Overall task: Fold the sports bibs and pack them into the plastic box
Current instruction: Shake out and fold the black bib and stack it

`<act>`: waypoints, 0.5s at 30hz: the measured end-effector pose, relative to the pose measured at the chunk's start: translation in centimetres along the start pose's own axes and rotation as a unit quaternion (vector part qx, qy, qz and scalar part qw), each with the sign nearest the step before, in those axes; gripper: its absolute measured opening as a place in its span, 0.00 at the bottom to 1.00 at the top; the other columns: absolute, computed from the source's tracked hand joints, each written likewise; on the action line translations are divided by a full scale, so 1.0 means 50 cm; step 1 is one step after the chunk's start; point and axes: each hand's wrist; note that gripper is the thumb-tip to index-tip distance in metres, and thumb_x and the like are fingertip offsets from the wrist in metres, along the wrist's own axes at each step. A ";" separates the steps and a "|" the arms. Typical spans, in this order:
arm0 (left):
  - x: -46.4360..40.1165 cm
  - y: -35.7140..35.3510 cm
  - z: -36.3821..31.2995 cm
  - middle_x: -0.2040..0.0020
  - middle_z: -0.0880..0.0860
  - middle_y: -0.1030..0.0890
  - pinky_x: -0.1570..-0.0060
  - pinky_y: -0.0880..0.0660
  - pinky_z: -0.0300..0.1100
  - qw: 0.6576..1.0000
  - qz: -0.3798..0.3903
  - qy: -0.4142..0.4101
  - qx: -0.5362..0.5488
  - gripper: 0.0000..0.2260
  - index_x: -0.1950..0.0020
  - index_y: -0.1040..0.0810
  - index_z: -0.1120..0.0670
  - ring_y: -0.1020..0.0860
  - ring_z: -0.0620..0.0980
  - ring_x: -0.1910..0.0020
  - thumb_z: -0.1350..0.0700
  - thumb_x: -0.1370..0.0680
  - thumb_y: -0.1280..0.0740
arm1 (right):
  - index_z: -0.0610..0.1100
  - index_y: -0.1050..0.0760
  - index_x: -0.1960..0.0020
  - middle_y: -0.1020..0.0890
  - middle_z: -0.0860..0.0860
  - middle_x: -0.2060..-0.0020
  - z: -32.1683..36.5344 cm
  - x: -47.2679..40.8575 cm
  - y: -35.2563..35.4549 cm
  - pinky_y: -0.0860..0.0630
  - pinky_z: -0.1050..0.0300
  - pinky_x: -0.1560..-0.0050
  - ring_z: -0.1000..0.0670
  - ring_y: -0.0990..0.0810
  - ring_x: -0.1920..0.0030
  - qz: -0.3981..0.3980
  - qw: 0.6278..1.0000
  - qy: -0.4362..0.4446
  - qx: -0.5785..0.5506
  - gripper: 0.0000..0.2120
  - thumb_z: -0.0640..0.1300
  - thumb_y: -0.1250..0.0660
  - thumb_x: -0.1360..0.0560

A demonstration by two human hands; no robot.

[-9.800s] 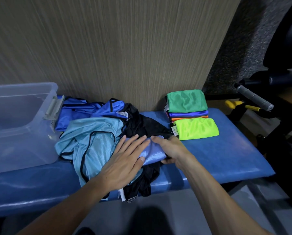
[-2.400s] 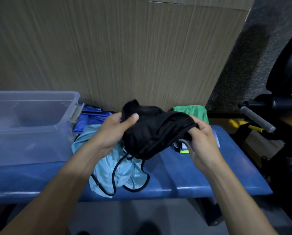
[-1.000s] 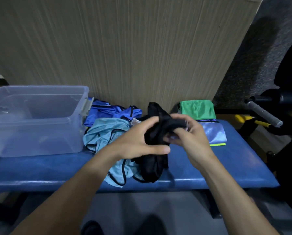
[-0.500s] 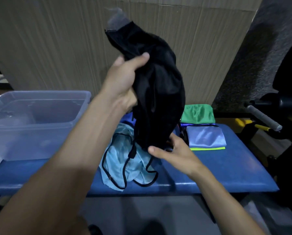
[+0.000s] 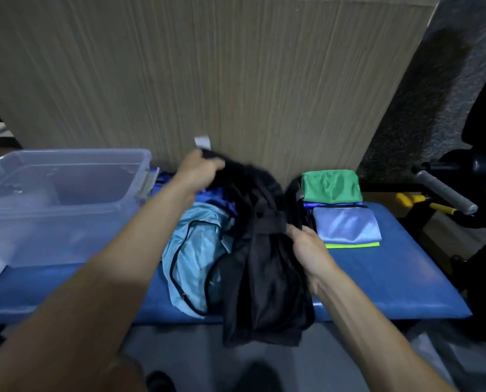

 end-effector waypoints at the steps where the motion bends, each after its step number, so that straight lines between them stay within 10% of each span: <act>1: 0.029 -0.004 0.037 0.59 0.53 0.22 0.67 0.28 0.31 1.000 0.012 0.004 -0.021 0.03 0.45 0.23 0.55 0.23 0.41 0.67 0.60 0.19 0.32 | 0.36 0.21 0.41 0.13 0.41 0.53 -0.003 -0.011 0.003 0.17 0.54 0.62 0.44 0.13 0.56 -0.006 1.000 -0.024 -0.018 0.11 0.42 0.34 0.19; 8: 0.170 0.000 0.158 0.53 0.41 0.14 0.50 0.19 0.44 0.949 0.289 0.101 -0.074 0.12 0.44 0.19 0.46 0.15 0.42 0.51 0.43 0.24 0.26 | 0.31 0.25 0.33 0.17 0.35 0.41 -0.013 -0.038 0.007 0.15 0.49 0.51 0.38 0.18 0.39 0.045 0.989 -0.078 -0.113 0.16 0.38 0.42 0.16; 12: 0.176 0.019 0.172 0.48 0.51 0.13 0.46 0.20 0.46 0.958 0.264 0.114 -0.002 0.08 0.42 0.17 0.53 0.15 0.50 0.47 0.55 0.20 0.28 | 0.32 0.24 0.34 0.16 0.37 0.43 -0.014 -0.041 0.015 0.16 0.51 0.52 0.41 0.15 0.46 0.033 0.989 -0.055 -0.134 0.15 0.35 0.42 0.17; 15: 0.174 0.043 0.169 0.48 0.59 0.14 0.45 0.20 0.47 0.959 0.180 0.134 0.175 0.07 0.46 0.16 0.58 0.15 0.54 0.50 0.57 0.19 0.31 | 0.36 0.24 0.34 0.17 0.39 0.41 -0.034 -0.041 0.027 0.19 0.50 0.47 0.44 0.16 0.49 -0.062 0.997 0.025 0.049 0.16 0.33 0.37 0.21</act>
Point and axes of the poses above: each hand's wrist, its own x-axis away from the middle knuckle, its own y-axis out of the back of the hand, z = x × y
